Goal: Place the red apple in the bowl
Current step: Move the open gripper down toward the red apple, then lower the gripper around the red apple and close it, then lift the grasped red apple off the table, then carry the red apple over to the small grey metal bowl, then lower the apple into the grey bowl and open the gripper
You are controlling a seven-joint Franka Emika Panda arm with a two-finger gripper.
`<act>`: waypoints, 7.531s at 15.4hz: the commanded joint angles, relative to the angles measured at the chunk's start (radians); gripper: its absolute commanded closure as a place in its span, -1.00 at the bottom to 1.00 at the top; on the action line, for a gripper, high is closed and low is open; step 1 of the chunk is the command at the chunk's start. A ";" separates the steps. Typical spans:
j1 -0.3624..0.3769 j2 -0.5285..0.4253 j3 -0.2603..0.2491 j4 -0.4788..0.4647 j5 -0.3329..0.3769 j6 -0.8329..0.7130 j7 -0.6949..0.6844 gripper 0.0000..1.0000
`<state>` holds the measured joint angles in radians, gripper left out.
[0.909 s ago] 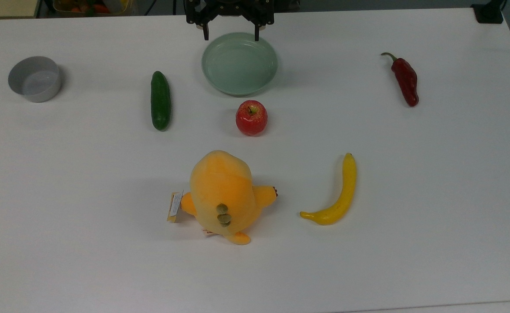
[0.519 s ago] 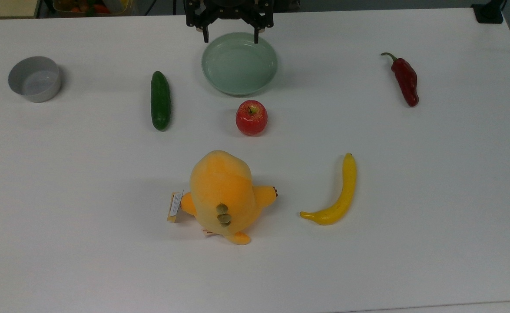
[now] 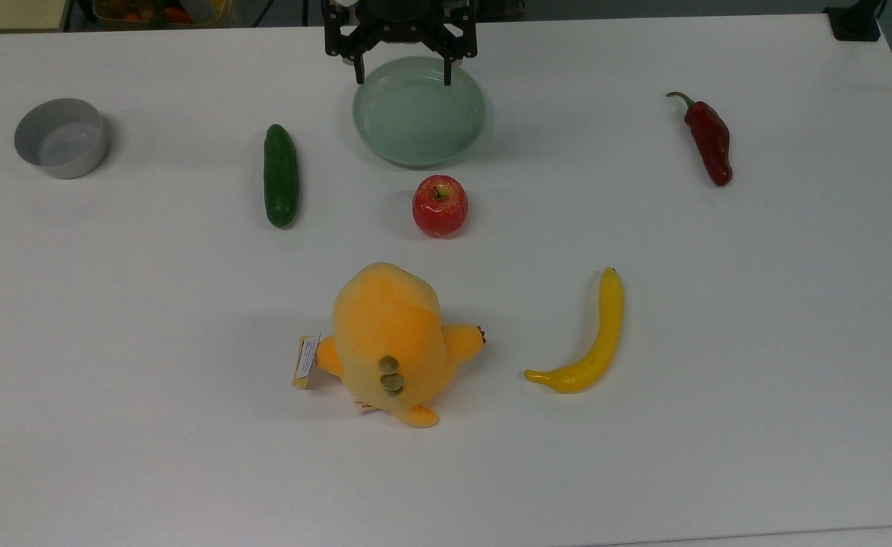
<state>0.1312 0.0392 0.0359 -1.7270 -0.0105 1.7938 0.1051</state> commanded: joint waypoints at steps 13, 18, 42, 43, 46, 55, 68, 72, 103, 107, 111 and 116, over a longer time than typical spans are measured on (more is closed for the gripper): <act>0.025 0.143 0.018 -0.055 -0.013 0.182 0.004 -1.00; 0.050 0.201 0.018 -0.080 -0.016 0.246 0.002 -1.00; 0.062 0.298 0.042 -0.100 -0.097 0.285 0.002 -1.00; 0.064 0.298 0.042 -0.098 -0.097 0.285 0.002 -1.00; 0.064 0.298 0.042 -0.098 -0.097 0.283 0.002 -1.00; 0.067 0.301 0.042 -0.100 -0.118 0.285 0.004 0.11; 0.034 0.200 0.044 -0.103 -0.109 0.265 0.005 0.46; 0.015 0.136 0.045 -0.129 -0.103 0.263 0.005 0.44; -0.393 0.083 -0.358 -0.177 -0.102 0.429 -0.324 0.43; -0.390 0.185 -0.358 -0.154 -0.102 0.547 -0.324 0.43; -0.384 0.202 -0.357 -0.161 -0.105 0.541 -0.326 0.43; -0.386 0.202 -0.357 -0.189 -0.109 0.500 -0.327 0.39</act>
<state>-0.2613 0.2496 -0.3145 -1.8989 -0.1112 2.3317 -0.2060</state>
